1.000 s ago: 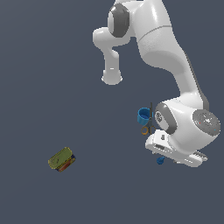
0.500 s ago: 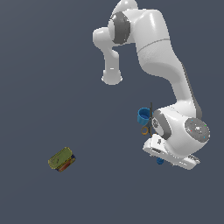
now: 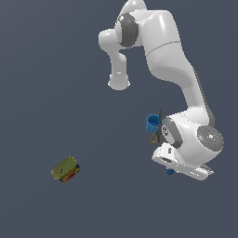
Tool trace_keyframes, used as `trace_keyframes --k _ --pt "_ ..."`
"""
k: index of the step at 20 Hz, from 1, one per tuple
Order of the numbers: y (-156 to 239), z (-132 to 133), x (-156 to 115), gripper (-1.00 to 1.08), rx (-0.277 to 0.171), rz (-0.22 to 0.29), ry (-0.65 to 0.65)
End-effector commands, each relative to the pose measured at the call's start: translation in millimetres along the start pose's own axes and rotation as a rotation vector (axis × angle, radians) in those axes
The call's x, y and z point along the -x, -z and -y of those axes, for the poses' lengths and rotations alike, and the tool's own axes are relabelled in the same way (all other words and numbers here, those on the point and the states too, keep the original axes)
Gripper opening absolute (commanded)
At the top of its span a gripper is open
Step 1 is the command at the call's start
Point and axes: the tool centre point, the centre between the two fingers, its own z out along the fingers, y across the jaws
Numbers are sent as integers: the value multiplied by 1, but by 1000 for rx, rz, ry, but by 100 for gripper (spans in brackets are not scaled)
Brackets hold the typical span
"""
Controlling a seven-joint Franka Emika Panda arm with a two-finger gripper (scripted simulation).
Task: Pick up a designated object from a clutter of objects.
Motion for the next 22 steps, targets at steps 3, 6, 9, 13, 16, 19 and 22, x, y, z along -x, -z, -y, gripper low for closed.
trace_keyframes --k 3,6,9,13,16,19,22 --pt "0 0 0 -100 0 0 0" --pt "2 -2 -1 -100 0 0 0" --pt "6 -8 -3 -100 0 0 0" --pt "18 -22 -9 -100 0 0 0" --pt "32 -38 -16 -100 0 0 0" --pt "50 -61 -25 -100 0 0 0" --pt "72 -88 -37 -100 0 0 0"
